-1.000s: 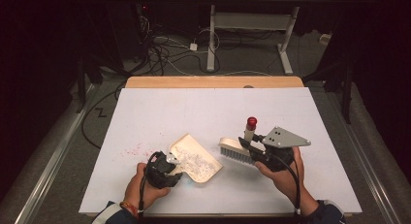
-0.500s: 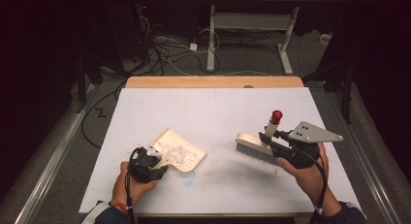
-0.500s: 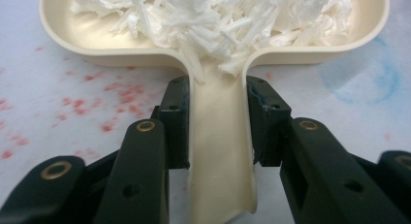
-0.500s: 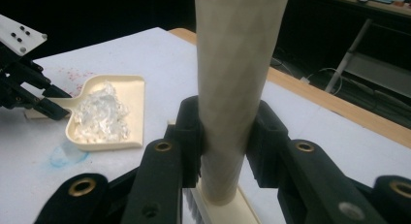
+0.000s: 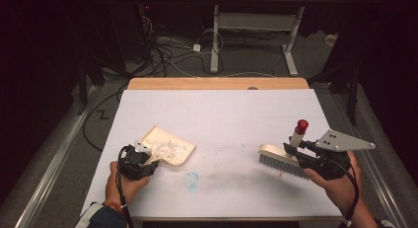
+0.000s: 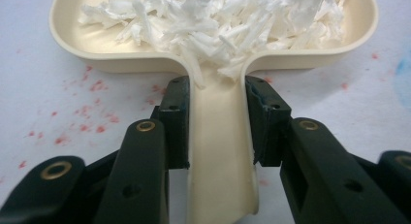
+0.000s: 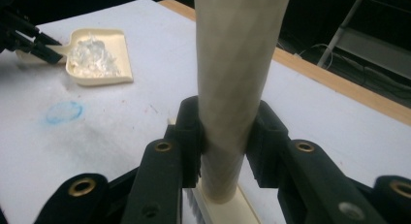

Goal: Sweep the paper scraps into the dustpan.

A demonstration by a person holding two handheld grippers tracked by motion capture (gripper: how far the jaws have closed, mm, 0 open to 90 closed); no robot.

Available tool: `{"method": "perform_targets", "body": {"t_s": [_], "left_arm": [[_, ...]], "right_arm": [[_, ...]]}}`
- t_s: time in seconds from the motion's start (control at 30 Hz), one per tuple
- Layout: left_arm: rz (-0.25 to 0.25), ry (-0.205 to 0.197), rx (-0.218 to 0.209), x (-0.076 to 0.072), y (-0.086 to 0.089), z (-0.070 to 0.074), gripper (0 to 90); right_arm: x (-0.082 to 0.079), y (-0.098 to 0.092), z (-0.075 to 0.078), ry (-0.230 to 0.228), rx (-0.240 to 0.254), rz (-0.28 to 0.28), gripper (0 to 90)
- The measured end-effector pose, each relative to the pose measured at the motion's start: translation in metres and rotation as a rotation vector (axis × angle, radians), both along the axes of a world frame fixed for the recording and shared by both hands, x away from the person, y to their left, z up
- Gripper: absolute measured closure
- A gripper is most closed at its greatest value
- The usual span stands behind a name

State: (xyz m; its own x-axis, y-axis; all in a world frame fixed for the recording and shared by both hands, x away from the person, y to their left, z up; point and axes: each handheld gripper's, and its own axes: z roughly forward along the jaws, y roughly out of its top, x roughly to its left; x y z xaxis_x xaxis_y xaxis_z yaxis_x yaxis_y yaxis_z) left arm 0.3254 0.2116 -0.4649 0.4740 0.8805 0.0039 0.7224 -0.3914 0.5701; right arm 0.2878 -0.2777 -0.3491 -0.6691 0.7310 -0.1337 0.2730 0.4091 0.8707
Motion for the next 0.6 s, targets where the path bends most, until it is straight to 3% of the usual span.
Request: {"method": "perform_targets", "body": {"t_s": [0.3,0.6], "left_arm": [[0.041,-0.008,-0.006,0.003,0.003,0.000,63.4],[0.059,-0.011,-0.005,0.003,0.002,-0.002,63.4]], "right_arm": [[-0.015,-0.020,-0.001,0.073,-0.031,0.062,70.9],[-0.005,-0.017,-0.011,0.142,-0.063,0.085,70.8]]}}
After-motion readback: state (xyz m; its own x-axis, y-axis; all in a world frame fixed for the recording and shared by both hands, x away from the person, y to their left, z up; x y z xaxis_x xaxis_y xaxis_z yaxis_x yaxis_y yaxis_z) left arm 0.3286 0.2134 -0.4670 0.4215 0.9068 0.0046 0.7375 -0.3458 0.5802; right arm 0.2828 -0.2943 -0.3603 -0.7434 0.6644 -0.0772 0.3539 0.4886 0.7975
